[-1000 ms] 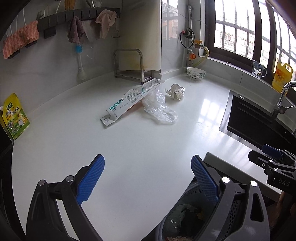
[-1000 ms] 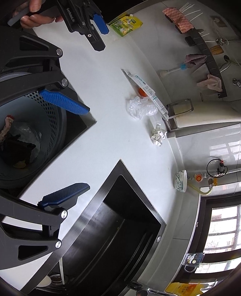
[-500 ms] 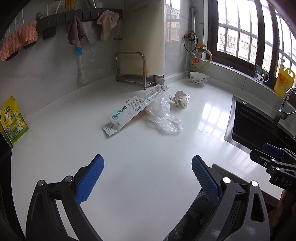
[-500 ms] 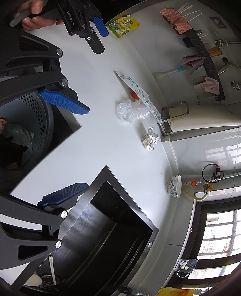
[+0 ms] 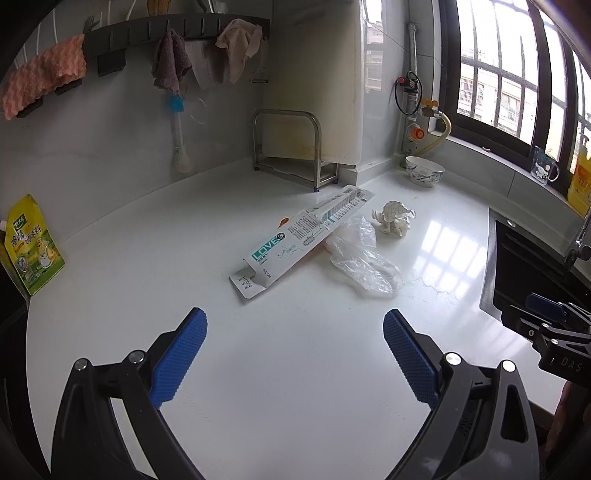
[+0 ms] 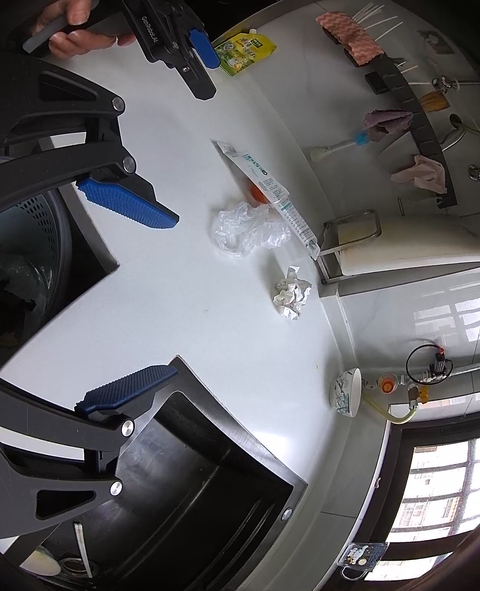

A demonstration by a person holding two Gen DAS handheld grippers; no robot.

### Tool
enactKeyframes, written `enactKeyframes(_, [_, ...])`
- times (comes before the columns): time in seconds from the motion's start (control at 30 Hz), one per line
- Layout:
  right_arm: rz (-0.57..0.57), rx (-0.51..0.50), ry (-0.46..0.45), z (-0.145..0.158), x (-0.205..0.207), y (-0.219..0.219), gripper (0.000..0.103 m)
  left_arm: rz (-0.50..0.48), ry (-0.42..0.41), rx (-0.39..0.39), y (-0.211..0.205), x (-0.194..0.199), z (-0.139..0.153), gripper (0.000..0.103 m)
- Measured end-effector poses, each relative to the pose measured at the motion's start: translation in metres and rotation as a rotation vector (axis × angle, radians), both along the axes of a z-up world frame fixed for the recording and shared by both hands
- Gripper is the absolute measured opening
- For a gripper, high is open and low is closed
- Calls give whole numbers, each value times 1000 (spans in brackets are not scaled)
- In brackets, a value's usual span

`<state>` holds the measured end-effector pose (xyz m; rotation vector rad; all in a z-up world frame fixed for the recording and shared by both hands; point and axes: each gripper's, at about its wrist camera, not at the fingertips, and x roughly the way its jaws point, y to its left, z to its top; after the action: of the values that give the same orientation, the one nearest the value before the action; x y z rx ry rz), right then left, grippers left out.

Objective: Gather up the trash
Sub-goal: 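Reach the right tool to the clear plastic bag and grasp it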

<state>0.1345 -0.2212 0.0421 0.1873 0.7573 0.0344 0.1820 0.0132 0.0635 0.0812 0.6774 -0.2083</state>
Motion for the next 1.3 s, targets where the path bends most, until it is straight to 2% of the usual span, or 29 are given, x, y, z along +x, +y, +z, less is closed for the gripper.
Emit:
enactKeyframes(0.33, [93,-12,16,-1,65,34,73,42,6,22,21,30,-8,95])
enactKeyframes(0.63, [167,0,80,-23,130,65,73,54,28,10,34,50,-19,95])
enactKeyframes(0.9, [180,-3,149,-41,185,77,73,61,46,-17,43,60,-24,95])
enactKeyframes(1.03, [181,-42,164,-50,198,84,73,45,38,-18,42,61,-23,95])
enactKeyframes(1.23, [173,-34,154,-56,204,83,72,-8,20,-11,37,71,-23,95])
enactKeyframes(1.3, [181,-23,160,-58,205,82,65,-32,23,-16,34,77,-25,95])
